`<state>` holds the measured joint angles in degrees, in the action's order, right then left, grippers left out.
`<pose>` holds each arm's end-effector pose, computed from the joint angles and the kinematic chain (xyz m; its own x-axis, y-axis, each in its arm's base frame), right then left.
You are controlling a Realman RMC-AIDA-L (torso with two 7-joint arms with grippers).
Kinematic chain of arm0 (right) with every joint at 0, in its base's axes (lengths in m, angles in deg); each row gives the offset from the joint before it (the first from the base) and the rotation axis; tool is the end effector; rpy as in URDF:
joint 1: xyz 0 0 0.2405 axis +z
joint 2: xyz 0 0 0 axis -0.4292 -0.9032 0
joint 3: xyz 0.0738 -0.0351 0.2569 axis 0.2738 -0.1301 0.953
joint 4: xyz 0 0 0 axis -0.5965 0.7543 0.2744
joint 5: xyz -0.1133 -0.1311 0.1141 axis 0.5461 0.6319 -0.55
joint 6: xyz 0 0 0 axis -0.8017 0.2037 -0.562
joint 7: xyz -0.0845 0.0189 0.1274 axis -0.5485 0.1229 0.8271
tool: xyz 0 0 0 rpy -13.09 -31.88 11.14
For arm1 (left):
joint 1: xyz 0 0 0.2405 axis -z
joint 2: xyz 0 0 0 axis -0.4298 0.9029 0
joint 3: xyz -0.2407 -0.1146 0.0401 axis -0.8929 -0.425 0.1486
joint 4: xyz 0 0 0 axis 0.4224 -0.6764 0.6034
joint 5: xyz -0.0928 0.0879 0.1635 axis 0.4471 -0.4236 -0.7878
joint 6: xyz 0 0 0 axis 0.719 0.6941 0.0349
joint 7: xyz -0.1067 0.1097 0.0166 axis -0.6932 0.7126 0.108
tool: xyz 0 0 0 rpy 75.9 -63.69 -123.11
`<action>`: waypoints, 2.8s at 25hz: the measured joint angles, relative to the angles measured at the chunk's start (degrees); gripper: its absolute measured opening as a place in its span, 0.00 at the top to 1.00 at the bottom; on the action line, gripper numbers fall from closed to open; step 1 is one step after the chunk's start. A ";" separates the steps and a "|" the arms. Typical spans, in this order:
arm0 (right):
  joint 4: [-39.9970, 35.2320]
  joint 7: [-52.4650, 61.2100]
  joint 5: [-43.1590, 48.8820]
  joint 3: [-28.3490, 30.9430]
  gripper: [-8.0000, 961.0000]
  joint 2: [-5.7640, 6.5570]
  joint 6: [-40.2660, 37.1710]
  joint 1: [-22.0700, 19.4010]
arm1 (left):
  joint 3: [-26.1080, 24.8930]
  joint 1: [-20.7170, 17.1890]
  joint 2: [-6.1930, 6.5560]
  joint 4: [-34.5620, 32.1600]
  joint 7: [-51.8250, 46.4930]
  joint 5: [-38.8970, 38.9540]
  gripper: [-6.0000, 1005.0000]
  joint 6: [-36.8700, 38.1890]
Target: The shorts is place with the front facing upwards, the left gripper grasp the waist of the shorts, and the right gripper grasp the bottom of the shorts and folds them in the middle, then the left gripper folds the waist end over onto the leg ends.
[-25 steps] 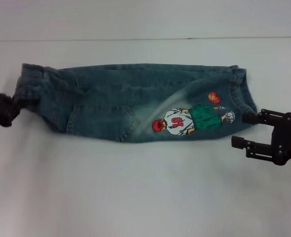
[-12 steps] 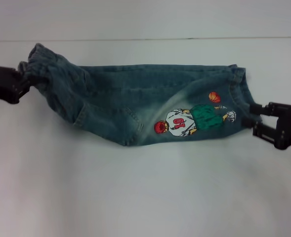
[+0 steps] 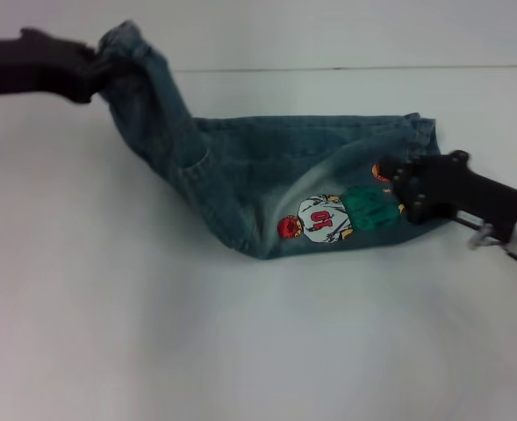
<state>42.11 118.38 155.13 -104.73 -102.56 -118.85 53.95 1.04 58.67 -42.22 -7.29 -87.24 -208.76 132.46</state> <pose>0.2973 0.3487 -0.0439 0.7853 -0.1478 -0.6012 -0.4958 -0.7316 -0.4678 -0.1990 0.3878 0.0761 0.8447 0.3376 0.4153 0.5123 -0.7345 -0.4450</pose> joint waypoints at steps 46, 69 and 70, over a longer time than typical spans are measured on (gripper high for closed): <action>4.06 -12.11 -8.55 -1.34 0.99 0.89 -1.01 -11.13 | 37.59 20.31 -0.61 16.77 -20.35 3.23 0.83 -31.55; -0.29 -5.81 -7.51 5.38 0.99 3.16 -8.35 -19.32 | 52.64 18.83 -0.85 19.02 -20.43 13.25 0.63 -37.05; -0.83 -4.84 -6.66 5.51 0.99 3.47 -9.24 -19.63 | 52.65 18.61 -0.84 19.05 -20.12 13.25 0.59 -37.12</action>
<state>41.28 113.54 148.47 -99.22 -99.09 -128.09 34.32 53.69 77.28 -43.06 11.76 -107.37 -195.51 95.34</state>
